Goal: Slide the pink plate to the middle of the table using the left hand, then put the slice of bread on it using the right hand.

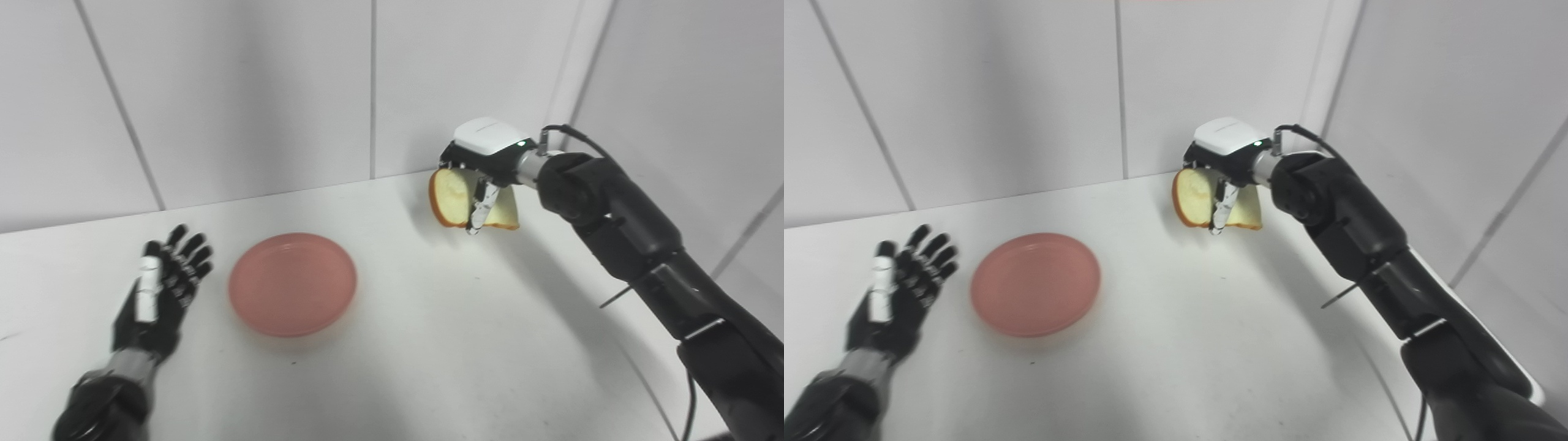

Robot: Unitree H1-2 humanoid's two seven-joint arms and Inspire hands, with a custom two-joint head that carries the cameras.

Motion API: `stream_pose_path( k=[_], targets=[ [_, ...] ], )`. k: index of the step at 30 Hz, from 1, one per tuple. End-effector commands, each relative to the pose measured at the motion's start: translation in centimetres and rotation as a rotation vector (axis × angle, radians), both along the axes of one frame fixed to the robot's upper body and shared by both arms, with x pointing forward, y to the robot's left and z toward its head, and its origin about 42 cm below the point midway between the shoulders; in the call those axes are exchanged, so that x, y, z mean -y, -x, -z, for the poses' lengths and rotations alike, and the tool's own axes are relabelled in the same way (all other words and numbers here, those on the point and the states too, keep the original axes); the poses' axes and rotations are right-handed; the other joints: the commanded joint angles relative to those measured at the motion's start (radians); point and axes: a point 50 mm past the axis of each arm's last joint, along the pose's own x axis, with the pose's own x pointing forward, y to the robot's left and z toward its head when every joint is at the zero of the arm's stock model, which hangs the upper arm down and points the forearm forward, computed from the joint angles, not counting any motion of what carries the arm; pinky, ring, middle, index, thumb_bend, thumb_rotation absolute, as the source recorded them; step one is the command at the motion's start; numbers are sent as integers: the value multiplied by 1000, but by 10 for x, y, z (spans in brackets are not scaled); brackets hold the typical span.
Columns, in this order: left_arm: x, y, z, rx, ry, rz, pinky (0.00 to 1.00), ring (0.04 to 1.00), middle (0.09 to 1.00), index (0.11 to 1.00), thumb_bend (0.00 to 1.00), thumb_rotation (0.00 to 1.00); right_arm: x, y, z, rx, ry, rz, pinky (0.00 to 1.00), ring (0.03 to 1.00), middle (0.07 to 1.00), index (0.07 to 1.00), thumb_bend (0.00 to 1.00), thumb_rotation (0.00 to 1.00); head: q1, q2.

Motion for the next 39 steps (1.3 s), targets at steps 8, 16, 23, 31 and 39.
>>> stream_pose_path(
  k=[8, 16, 23, 31, 39],
  targets=[
    [28, 19, 50, -221, -47, 11, 977, 972, 974, 994, 791, 933, -84, -22, -38, 76, -52, -212, 399, 388, 501, 533, 512, 0, 91, -7],
    [44, 16, 46, -224, -72, 25, 982, 981, 984, 1000, 769, 966, -139, -28, -43, 87, -101, -318, 396, 395, 502, 535, 512, 0, 142, -6],
    [53, 15, 43, -228, -87, 35, 987, 977, 984, 1000, 769, 983, -173, -32, -37, 79, -142, -390, 410, 399, 504, 534, 513, 0, 161, 3],
    [58, 14, 43, -214, -91, 34, 978, 971, 977, 999, 783, 969, -199, -34, -19, 38, -165, -453, 415, 401, 506, 524, 514, 0, 168, 17],
    [62, 15, 40, -213, -93, 22, 973, 965, 972, 994, 778, 973, -207, -36, 0, 0, -162, -453, 438, 393, 499, 536, 512, 0, 175, 30]
  ],
)
